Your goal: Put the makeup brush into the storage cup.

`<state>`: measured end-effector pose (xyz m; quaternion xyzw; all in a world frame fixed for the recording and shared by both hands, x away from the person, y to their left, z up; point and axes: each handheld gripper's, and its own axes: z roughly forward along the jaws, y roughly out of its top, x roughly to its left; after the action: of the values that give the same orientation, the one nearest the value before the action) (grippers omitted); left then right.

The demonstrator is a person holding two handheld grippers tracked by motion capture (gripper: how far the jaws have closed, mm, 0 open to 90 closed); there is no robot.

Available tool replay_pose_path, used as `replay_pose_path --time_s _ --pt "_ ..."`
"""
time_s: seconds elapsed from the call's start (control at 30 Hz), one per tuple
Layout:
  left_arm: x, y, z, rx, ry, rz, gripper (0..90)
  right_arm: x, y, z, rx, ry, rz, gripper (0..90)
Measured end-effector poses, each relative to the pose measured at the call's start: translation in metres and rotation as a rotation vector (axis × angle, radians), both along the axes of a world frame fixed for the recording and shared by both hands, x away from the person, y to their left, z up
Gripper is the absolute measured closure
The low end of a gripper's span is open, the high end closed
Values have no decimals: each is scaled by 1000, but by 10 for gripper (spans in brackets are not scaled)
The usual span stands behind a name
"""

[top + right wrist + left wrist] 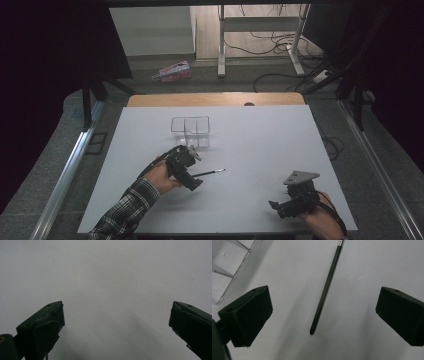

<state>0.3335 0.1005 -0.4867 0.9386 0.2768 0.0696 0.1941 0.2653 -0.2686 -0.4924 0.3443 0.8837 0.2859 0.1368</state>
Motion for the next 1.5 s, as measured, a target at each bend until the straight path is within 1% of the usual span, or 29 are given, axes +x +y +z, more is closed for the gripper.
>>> replay_pose_path --time_s 0.07,0.2,0.43,0.53,1.0,1.07,1.17,1.27,1.3,1.5 --pt "1 -2 0 0 5 -5 14 0 0 0 0 0 1 0" --pt "6 -11 -1 10 13 -24 21 0 0 0 -1 2 2 0" --pt "10 -23 0 32 4 -40 45 0 0 0 -6 7 4 1" --pt "12 -28 0 29 8 -47 59 0 0 -1 -11 8 5 2" --pt "20 -45 -3 39 14 -73 128 0 1 -1 -12 16 17 4" --pt "21 -49 -3 39 17 -80 149 0 1 -2 -15 15 18 5" --pt "22 -56 -4 52 21 -97 171 -1 2 -2 -18 20 20 6" --pt "22 -59 -5 57 27 -101 207 -1 3 -2 -19 22 31 7" --pt "23 -61 -6 68 31 -106 229 -1 3 -2 -22 21 36 8" --pt "25 -63 -8 71 43 -100 353 -1 3 -2 -23 21 37 9"
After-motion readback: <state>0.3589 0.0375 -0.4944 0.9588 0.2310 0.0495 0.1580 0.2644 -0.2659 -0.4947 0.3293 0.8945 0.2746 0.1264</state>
